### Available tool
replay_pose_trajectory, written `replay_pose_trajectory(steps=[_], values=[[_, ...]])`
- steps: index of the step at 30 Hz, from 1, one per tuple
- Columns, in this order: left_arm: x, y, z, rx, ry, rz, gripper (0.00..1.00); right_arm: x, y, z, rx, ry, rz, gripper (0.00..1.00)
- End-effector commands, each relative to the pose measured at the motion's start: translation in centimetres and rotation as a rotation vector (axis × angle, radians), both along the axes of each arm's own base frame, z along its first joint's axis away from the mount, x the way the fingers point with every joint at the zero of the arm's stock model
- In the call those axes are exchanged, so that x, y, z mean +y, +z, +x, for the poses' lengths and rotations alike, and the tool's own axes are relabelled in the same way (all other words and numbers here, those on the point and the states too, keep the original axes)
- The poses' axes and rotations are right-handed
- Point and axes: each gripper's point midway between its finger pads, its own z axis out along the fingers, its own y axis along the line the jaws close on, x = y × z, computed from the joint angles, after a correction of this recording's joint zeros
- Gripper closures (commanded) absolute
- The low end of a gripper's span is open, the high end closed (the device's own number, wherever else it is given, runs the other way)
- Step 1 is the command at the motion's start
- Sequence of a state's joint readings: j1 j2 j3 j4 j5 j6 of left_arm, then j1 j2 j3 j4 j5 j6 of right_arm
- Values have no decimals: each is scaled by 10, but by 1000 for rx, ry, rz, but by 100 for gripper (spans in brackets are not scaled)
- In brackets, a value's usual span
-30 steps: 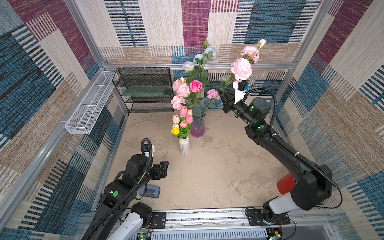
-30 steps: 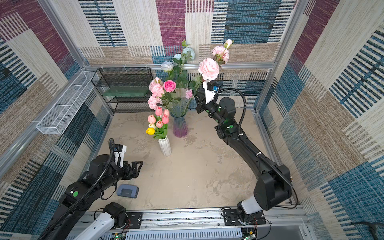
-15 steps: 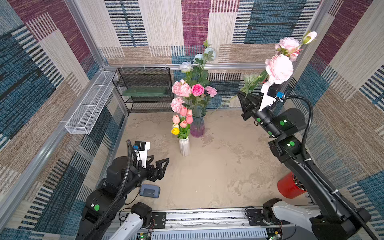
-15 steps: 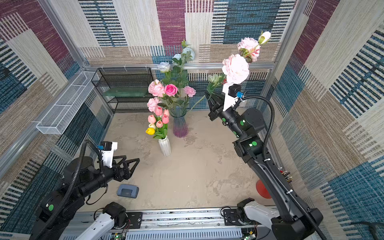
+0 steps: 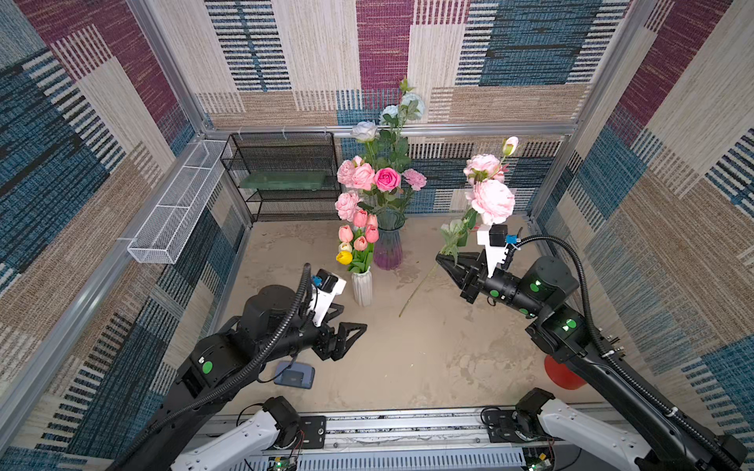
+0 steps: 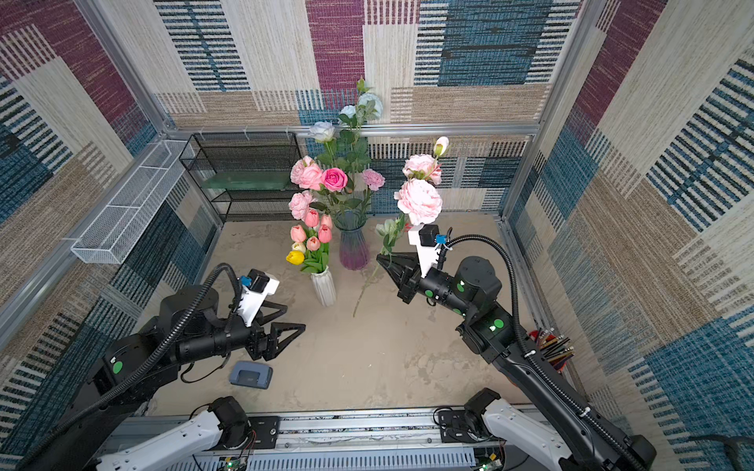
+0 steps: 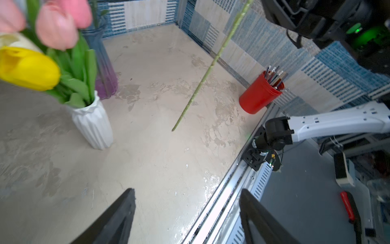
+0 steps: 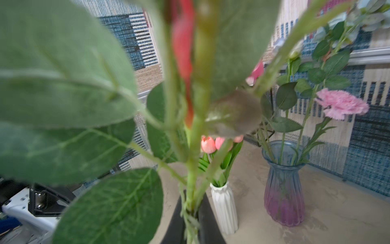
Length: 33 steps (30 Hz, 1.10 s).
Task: Pick out pink flowers from the vase
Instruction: Pick up the flower from the vase.
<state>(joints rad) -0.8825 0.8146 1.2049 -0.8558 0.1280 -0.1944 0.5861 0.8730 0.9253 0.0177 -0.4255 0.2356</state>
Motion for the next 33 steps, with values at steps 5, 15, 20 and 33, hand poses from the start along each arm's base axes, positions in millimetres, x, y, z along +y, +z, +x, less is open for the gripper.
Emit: replay_pose_trajectory(steps=[5,15,20,33], values=[[-66,-1,-15,-260,-183,58,19,8,-6,-29,70,102,69,100],[-92,-4,-26,-444,-297,-101,20,7,1,-80,26,243,140,100],[-104,-14,-35,-418,-364,-111,25,3,-1,-89,13,251,157,100],[-113,-18,-25,-326,-296,-121,84,4,1,-97,-24,289,178,100]])
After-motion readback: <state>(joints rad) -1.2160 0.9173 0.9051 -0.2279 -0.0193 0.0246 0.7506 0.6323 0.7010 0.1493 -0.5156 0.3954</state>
